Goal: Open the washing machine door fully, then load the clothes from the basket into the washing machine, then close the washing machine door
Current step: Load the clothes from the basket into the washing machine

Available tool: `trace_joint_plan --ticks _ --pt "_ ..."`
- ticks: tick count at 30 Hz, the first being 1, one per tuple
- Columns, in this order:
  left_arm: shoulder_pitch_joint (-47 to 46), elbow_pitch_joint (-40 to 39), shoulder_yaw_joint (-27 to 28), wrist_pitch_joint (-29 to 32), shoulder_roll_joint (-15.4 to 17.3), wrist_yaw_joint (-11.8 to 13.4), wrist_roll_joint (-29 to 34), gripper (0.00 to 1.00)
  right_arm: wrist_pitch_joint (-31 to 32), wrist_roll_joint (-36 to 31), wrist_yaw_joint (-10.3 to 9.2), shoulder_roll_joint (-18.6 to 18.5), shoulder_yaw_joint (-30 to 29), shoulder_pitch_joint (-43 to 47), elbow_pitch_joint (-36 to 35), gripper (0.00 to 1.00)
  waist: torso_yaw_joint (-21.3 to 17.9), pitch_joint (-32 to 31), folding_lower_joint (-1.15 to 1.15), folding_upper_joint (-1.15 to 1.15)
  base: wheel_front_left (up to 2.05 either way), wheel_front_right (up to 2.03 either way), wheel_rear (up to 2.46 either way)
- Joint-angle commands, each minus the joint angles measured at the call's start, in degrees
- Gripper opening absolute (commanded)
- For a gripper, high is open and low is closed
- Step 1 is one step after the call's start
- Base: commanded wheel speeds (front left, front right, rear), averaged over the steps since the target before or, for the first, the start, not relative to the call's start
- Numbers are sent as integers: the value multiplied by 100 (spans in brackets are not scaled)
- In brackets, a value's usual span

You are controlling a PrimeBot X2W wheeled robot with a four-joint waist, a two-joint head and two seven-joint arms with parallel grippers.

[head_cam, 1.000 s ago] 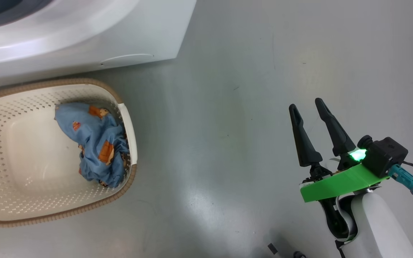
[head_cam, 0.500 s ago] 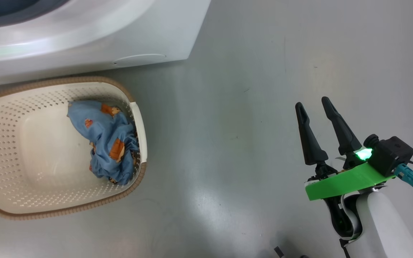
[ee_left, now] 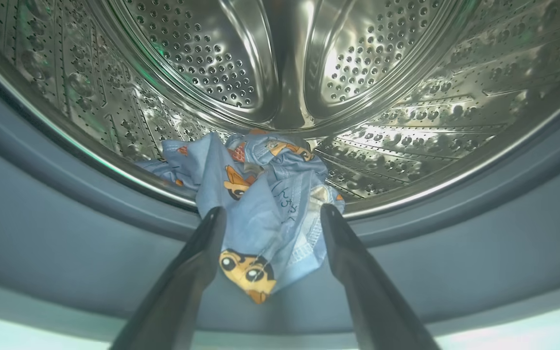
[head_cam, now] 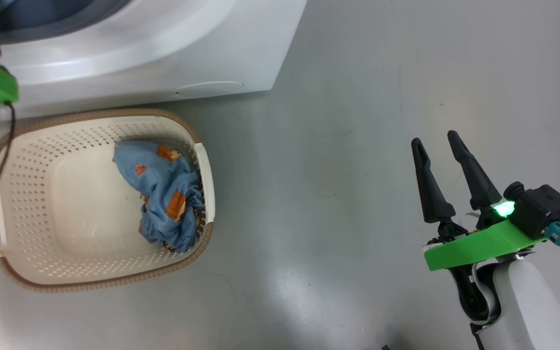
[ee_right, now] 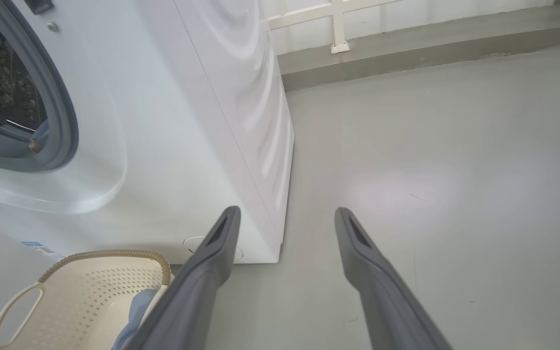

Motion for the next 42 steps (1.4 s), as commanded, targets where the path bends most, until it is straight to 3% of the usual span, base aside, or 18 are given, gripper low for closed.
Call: trace_joint_plan --ticks 1,14,29,42 --pt "130 -188 208 -34 238 2 98 100 -27 -34 16 -45 79 174 -135 100 45 -41 0 0 0 0 0" --pt "1657 -1413 1310 -34 -294 -6 1008 100 -27 -38 16 -191 -27 366 -125 100 253 -296 0 0 0 0 0" --pt "3302 -2690 1872 -35 -561 -7 1430 100 -27 -40 16 -324 -126 556 -126 100 435 -524 0 0 0 0 0" --pt "3845 -2980 2027 -35 -774 -7 1569 100 -27 -21 16 -384 -119 671 -36 100 507 -858 0 0 0 0 0"
